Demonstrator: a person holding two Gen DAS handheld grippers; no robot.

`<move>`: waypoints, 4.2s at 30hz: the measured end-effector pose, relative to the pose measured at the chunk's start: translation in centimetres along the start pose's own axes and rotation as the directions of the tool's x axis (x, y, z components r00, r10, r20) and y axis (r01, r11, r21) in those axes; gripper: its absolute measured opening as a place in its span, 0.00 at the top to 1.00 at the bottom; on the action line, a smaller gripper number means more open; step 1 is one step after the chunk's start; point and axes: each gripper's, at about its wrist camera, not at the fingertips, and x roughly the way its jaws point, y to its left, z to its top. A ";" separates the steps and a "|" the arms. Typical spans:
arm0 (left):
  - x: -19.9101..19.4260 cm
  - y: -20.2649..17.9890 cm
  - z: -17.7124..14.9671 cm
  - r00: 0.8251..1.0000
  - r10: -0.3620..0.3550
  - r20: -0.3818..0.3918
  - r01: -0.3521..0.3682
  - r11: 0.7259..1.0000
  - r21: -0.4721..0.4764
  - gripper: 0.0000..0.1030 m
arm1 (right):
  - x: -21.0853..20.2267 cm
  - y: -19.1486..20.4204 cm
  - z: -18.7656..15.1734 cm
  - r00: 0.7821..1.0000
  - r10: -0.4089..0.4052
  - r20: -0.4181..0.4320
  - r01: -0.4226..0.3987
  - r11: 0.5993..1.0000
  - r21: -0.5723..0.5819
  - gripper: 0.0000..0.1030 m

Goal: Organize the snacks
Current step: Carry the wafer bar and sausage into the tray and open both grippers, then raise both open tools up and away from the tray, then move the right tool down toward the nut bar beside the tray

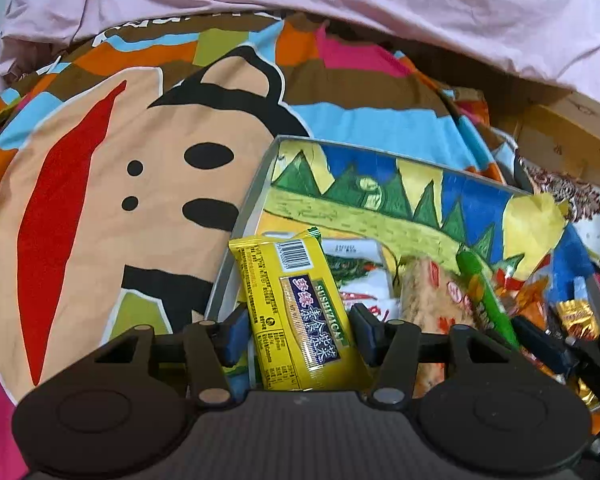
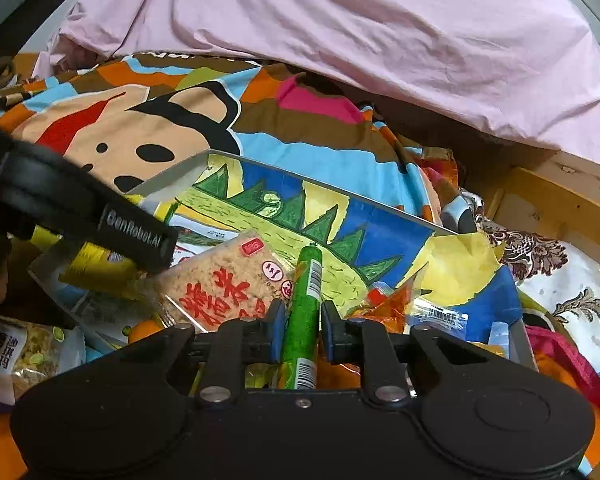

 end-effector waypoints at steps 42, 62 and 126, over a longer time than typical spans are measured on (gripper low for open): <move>-22.1 0.9 -2.0 0.940 0.021 0.340 0.001 0.998 -0.063 0.01 | -22.3 -8.2 3.5 0.940 -0.031 0.339 -0.042 0.978 0.206 0.01; -30.1 0.1 -8.6 0.933 0.119 0.339 -0.136 0.990 0.026 0.00 | -31.0 -6.8 -1.5 0.953 0.003 0.304 -0.045 0.990 0.133 0.01; -29.6 7.8 -3.5 0.947 0.321 0.032 -0.317 0.944 -0.091 0.00 | -22.2 1.4 6.2 0.952 0.306 0.006 -0.306 0.952 0.015 0.01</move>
